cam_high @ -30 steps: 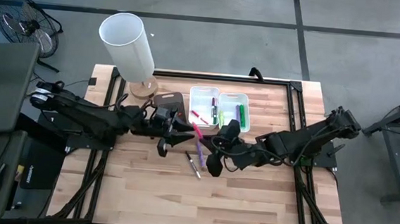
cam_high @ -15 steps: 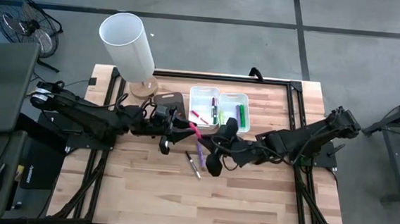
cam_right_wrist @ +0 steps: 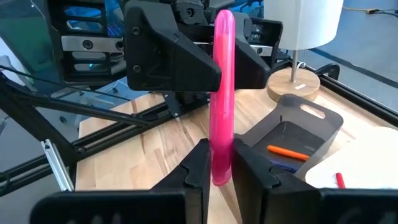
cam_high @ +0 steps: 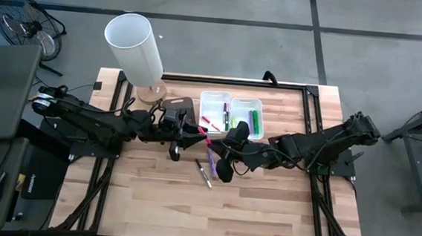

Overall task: Pick & Place Markers
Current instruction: Put the pink pen into the black bin

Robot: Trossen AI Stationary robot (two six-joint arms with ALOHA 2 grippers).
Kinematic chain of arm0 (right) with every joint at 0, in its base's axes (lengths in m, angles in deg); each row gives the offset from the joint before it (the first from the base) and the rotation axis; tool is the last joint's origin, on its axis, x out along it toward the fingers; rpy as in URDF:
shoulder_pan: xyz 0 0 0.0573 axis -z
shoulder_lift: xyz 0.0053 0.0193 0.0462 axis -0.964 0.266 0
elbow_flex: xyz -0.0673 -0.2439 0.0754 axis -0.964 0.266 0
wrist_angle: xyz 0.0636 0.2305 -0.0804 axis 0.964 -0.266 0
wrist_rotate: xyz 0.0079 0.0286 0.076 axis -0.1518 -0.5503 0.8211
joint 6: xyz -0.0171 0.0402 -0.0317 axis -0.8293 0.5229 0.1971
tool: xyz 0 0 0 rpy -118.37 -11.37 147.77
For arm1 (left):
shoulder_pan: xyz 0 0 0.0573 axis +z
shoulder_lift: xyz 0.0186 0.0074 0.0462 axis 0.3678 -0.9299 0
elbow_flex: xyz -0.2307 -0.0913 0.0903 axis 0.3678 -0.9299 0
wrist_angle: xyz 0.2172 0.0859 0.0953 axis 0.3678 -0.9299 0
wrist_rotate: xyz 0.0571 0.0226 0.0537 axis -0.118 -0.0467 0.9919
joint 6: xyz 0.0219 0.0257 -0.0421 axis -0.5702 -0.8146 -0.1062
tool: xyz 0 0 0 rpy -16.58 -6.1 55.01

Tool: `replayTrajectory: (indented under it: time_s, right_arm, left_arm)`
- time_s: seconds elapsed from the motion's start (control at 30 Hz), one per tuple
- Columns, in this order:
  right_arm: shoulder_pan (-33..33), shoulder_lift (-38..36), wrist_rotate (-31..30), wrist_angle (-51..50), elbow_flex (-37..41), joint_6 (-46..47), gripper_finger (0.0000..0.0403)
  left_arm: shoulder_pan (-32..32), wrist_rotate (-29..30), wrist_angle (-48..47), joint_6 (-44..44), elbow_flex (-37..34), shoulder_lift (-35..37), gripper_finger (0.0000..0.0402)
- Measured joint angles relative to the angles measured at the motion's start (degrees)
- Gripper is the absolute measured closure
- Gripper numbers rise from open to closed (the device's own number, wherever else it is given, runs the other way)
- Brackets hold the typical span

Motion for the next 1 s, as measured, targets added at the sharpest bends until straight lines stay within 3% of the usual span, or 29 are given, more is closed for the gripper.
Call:
replayTrajectory:
  time_s: [0.27, 0.6, 1.0]
  right_arm:
    - [0.0, 0.0, 0.0, -0.2, 0.0, -0.4, 0.0359]
    - [0.0, 0.0, 0.0, -0.2, 0.0, -0.5, 0.0362]
    - [0.0, 0.0, 0.1, 0.0, 0.0, -1.3, 0.0323]
  left_arm:
    - [0.0, -1.3, -0.1, 0.2, 0.0, 0.0, 0.0371]
    - [0.0, -1.3, -0.1, -0.3, 0.0, 0.0, 0.0368]
    - [0.0, -1.5, -0.4, -0.5, 0.0, 0.0, 0.0368]
